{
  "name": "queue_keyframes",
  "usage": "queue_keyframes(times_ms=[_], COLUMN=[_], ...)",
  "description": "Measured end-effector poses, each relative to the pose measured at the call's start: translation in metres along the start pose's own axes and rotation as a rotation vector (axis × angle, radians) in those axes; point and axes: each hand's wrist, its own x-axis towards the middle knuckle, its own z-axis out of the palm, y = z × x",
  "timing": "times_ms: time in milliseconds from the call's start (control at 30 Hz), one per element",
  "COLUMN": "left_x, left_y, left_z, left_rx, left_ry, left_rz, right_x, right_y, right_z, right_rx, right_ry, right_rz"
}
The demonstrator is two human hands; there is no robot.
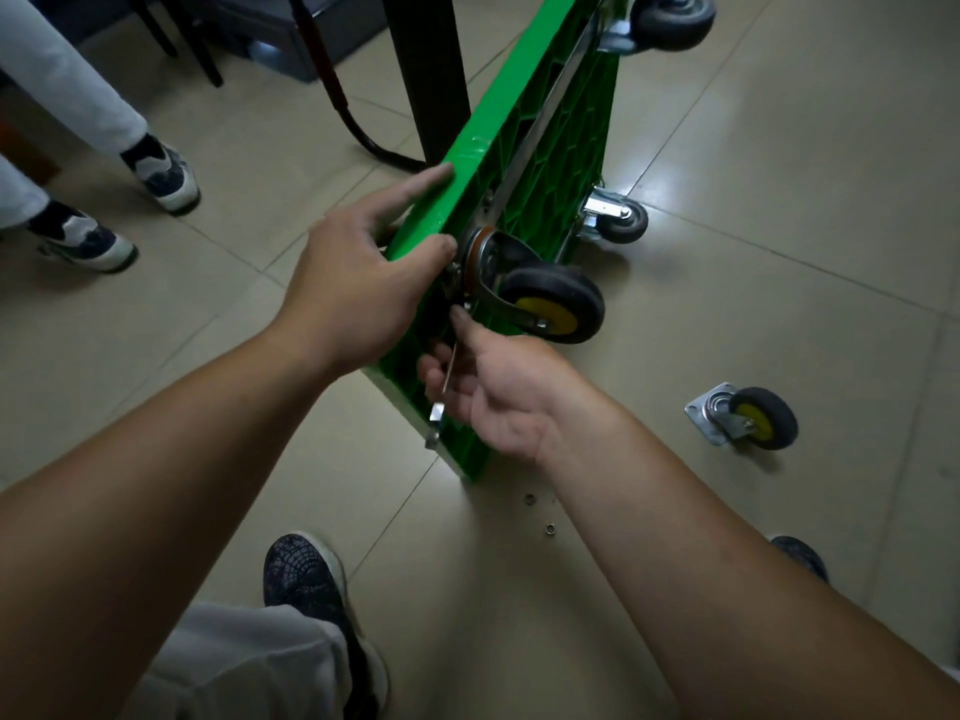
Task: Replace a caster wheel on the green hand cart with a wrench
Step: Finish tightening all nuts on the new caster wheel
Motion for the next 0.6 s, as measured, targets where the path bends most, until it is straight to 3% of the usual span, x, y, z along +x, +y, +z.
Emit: queue_keyframes(times_ms=[100,167,233,467,600], left_x=[-0.001,0.000,0.001,0.002,0.003], left_y=[0.002,0.002,0.001,0.000,-0.001], left_z=[0.000,-0.001,-0.001,-0.002,-0.001], left_rx=[-0.001,-0.010,-0.007,-0.016,-0.017], left_ry=[-0.006,-0.017,-0.025,-0.025,-0.035], left_rz=[0.002,-0.003,0.000,-0.004,-0.001], right_x=[-0.010,-0.011,0.000,0.055,0.081], right_y=[0.020,0.049,0.070,0.061,0.058], right_z=[-0.010,-0.030,-0.055,-0.093,-0.100], right_rx=[-0.314,-0.738,-1.005,-0.986,-0.988], right_ry=[0.068,0.110,0.164,0.242,0.165], right_rz=[-0.179,-0.460,-0.715,-0.881,-0.873])
